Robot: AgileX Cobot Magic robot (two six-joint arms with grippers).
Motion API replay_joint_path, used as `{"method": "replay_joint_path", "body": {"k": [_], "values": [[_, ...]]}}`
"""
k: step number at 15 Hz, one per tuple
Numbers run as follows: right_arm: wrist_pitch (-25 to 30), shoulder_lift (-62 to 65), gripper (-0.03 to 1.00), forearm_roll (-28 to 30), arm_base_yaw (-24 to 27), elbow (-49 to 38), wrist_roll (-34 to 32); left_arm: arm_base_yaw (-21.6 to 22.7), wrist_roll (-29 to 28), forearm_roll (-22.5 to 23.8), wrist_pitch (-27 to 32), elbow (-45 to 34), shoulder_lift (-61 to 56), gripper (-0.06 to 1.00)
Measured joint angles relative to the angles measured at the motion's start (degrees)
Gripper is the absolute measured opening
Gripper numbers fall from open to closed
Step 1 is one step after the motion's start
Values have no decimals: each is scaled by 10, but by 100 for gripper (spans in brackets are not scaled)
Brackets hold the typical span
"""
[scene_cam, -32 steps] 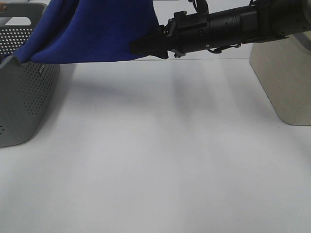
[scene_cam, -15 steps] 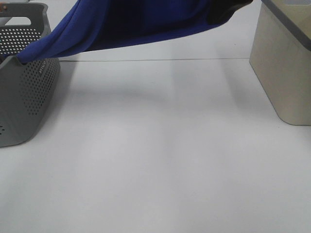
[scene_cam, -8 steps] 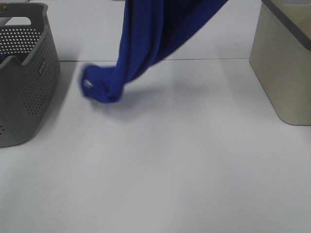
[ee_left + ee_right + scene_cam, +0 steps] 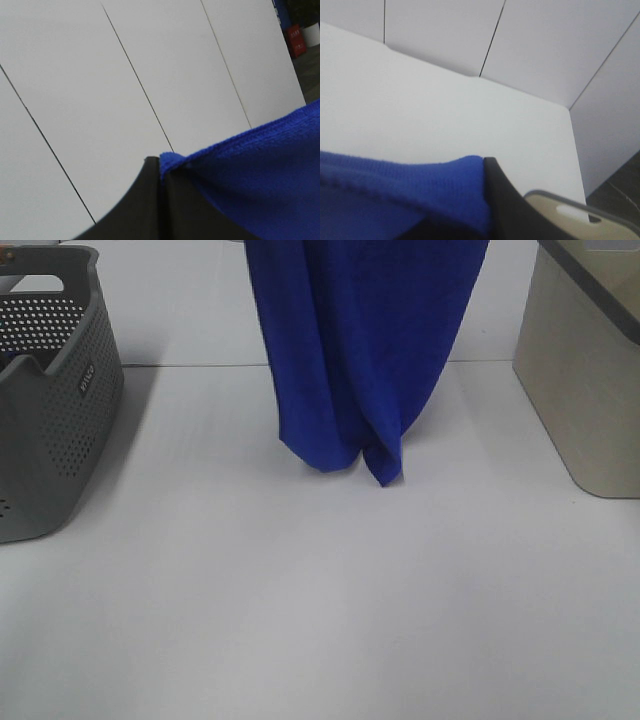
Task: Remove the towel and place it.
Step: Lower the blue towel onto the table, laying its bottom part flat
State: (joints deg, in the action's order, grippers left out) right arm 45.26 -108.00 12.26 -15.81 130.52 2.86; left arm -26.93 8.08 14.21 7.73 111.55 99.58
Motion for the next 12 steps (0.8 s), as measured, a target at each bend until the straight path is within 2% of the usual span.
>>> {"method": "replay_joint_path", "body": {"k": [1, 2, 5, 6, 8, 10, 12], "values": [[-30, -5, 1, -5, 0, 0, 0, 9, -4, -3, -32, 0, 9, 0], [-89, -20, 1, -11, 0, 0, -1, 30, -6, -3, -138, 1, 45, 0], [-193, -59, 1, -11, 0, 0, -1, 61, -6, 7, -305, 3, 116, 0], [-214, -68, 1, -11, 0, 0, -1, 66, -6, 7, -328, 10, 131, 0], [-296, -100, 1, -10, 0, 0, -1, 85, -6, 10, -368, 63, 190, 0], [-374, -133, 1, 1, 0, 17, -1, 99, -2, 13, -375, 184, 272, 0], [-406, -164, 1, 9, 0, 64, 1, 105, 1, 17, -344, 342, 360, 0]]}}
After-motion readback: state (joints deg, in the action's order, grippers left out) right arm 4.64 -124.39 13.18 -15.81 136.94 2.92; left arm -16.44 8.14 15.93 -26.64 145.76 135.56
